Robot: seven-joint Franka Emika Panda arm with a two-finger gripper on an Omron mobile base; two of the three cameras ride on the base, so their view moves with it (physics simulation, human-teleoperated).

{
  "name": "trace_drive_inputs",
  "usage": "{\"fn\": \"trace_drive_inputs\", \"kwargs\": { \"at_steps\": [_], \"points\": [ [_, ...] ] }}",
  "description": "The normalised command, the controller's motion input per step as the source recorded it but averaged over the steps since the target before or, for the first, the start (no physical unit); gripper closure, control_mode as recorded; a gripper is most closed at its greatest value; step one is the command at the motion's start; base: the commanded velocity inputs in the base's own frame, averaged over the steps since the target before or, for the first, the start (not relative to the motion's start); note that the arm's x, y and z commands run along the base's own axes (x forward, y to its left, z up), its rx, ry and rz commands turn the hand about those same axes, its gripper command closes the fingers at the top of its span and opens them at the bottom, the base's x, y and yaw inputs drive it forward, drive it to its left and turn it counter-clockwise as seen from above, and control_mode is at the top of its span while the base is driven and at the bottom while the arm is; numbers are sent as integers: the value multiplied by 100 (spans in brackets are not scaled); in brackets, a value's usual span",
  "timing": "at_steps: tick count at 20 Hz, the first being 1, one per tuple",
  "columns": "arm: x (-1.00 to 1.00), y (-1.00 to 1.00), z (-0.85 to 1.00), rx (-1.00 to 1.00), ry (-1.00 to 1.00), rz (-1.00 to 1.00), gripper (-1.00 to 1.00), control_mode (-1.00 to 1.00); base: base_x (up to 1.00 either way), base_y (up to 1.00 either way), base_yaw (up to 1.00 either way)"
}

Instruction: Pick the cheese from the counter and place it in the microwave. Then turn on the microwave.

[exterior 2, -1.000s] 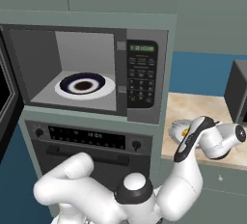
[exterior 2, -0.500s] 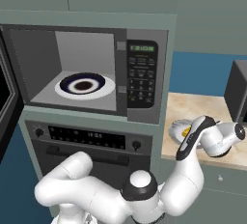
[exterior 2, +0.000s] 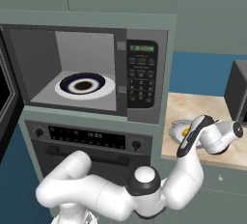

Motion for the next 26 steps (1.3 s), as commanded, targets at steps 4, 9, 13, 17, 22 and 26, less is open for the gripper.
{"fn": "trace_drive_inputs", "kwargs": {
  "at_steps": [4, 9, 13, 17, 22, 26],
  "points": [
    [18, -8, -19, 0, 3, 0, -100, -100, 0, 0, 0],
    [21, -5, -19, 0, 4, 0, -100, -100, 0, 0, 0],
    [20, 0, -19, 0, 5, 0, -100, -100, 0, 0, 0],
    [17, 0, -17, 0, 5, 0, 100, -100, 0, 0, 0],
    [11, -2, -4, 0, 1, 0, 100, -100, 0, 0, 0],
    [-8, -19, 0, 0, 0, 0, 100, -100, 0, 0, 0]
  ]
}}
